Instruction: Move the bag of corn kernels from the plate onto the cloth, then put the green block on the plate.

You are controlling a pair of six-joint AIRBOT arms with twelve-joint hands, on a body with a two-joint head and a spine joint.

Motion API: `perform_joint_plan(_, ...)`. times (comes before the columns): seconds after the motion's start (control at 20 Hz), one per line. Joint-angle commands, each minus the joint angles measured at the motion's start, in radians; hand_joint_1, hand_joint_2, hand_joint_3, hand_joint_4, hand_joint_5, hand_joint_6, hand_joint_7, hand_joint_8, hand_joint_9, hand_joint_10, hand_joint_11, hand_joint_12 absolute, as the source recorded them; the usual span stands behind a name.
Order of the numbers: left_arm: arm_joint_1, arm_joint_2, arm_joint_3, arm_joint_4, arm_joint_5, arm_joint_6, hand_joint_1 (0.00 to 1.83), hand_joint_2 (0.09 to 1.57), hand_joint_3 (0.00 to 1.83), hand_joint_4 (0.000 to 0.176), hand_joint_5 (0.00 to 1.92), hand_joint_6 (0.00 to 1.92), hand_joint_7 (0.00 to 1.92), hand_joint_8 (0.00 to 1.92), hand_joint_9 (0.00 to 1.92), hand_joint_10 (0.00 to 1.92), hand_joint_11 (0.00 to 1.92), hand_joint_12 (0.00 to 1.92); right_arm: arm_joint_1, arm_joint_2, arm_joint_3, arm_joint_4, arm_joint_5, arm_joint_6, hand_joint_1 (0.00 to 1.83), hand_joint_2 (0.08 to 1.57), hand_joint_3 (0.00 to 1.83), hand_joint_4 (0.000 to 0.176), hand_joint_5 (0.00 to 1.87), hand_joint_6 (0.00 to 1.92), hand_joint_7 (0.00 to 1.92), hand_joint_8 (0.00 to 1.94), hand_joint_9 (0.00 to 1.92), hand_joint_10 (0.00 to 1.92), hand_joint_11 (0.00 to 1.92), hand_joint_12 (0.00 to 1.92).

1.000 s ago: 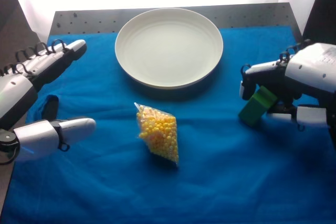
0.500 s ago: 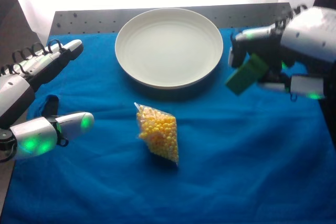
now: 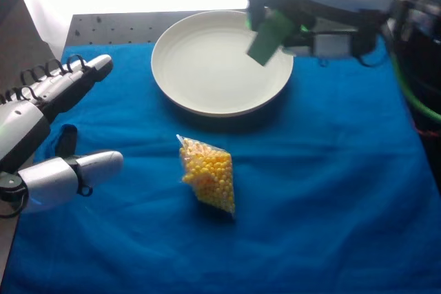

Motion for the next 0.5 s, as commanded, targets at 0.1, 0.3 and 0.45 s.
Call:
perform_joint_plan(0.1,-0.001,-0.009,0.011,0.014,-0.111,-0.009,0.49,1.18,0.01,0.17,0.0,0.0,0.0,0.0,0.0,0.0,0.0,0.0,0.034,-0.082,0.072,0.007,-0.02,0.003,1.2,1.28,0.0,0.0,0.61,1.31,0.78,1.55,0.93,1.51,0.95,1.71)
perform_joint_plan(0.3,-0.002,-0.011,0.012,0.017,-0.108,-0.013,0.47,1.16,0.0,0.144,0.0,0.0,0.0,0.0,0.0,0.0,0.0,0.0,0.05,-0.203,0.159,-0.036,-0.161,0.002,1.17,1.31,0.0,0.0,0.6,1.47,0.67,1.56,0.89,1.5,0.95,1.75)
perform_joint_plan(0.45,-0.005,-0.012,0.015,0.024,-0.108,-0.017,0.49,1.16,0.0,0.142,0.0,0.0,0.0,0.0,0.0,0.0,0.0,0.0,0.05,-0.266,0.204,-0.068,-0.261,0.002,1.19,1.28,0.0,0.0,0.62,1.29,0.78,1.56,0.81,1.4,0.8,1.76)
